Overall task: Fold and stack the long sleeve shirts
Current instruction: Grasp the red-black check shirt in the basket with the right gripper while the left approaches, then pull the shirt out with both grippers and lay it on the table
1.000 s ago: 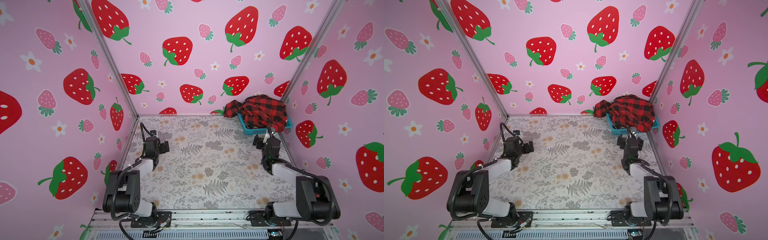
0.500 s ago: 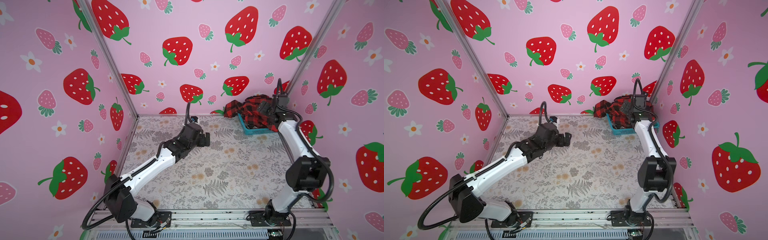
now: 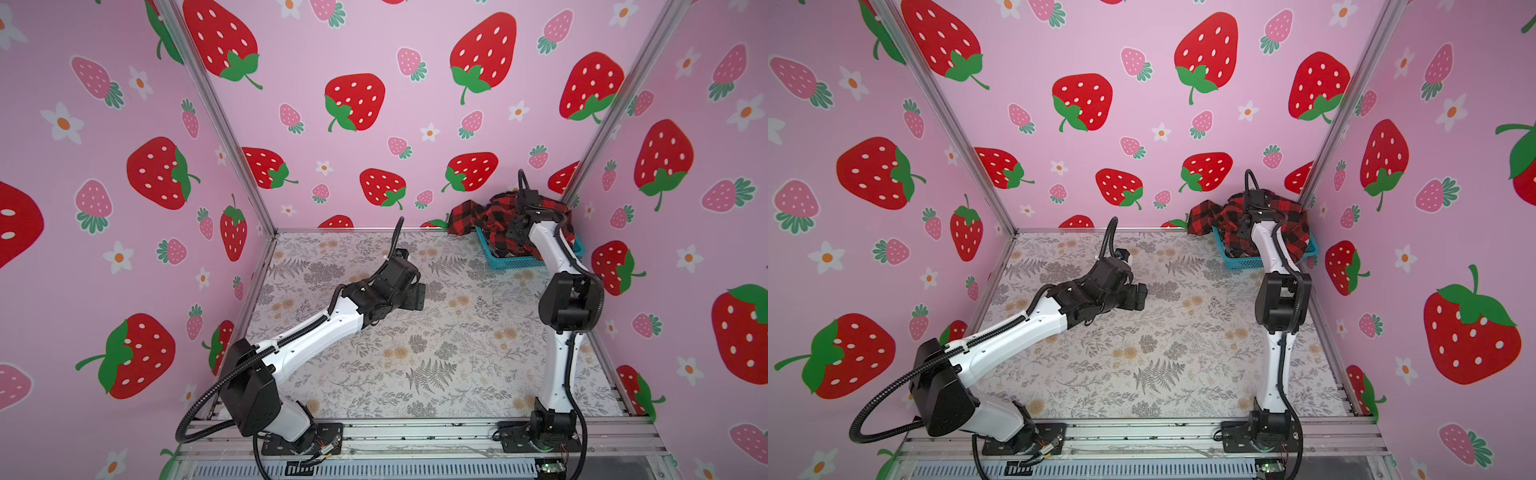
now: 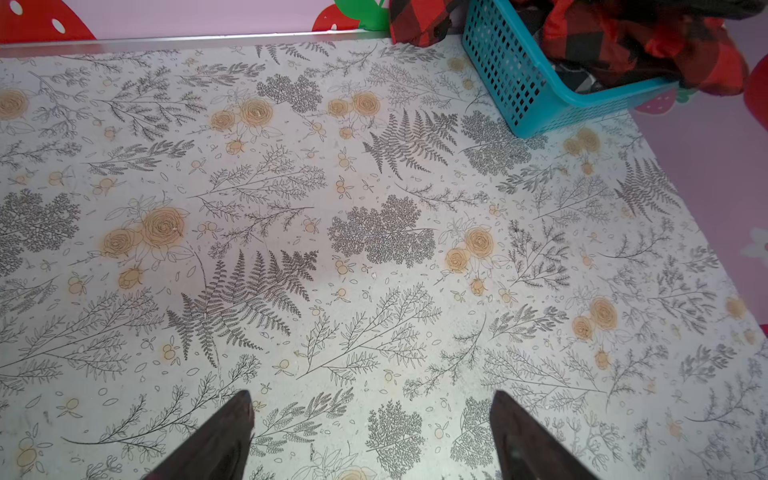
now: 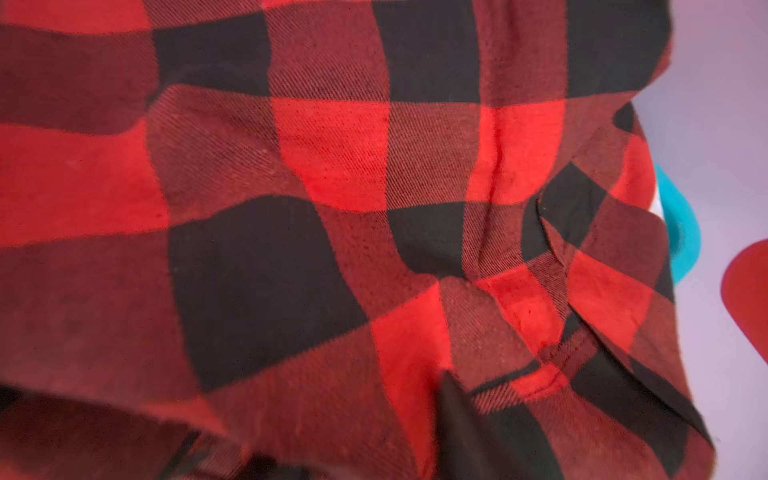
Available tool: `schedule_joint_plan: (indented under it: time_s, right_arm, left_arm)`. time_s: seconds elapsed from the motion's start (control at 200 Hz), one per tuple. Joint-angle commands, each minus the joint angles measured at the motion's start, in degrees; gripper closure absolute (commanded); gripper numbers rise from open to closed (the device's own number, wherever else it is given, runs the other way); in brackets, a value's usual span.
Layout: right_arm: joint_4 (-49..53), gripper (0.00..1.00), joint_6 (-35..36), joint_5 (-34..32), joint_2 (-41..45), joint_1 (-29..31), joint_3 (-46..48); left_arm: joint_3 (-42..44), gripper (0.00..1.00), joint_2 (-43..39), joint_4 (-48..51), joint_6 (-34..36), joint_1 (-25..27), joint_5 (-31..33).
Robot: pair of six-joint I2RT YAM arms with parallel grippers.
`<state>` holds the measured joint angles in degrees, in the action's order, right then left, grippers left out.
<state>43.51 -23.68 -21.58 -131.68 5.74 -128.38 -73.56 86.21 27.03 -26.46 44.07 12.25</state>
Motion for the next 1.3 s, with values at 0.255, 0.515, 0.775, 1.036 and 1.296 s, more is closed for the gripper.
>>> schedule_joint_plan:
  time_s: [0.255,0.515,0.775,1.036,1.296]
  right_arm:
    - [1.9,1.0,3.4,13.7,15.7,10.3,-2.5]
    - [-4.5,1.0,2.0,23.4,33.5,32.0,12.4]
    - [-10.0,1.0,-5.1,16.4,46.1,39.6,44.5]
    - [-0.4,0.57,-14.8,0.8,45.2,30.4,62.6]
    - [-0.2,0.09,-14.0,3.5,49.8,34.9,61.6]
  left_arm:
    - [-5.1,0.17,-3.6,3.8,-7.9,-7.1,-6.5]
    - [-1.8,0.18,-12.2,3.5,-14.2,-15.8,-12.6]
    - [4.1,0.13,-20.2,7.4,-13.4,-20.1,-11.7]
    - [10.5,0.1,-18.3,10.3,-13.1,-21.1,-13.1]
    - [16.2,0.09,-10.0,8.4,-19.0,-26.5,-22.9]
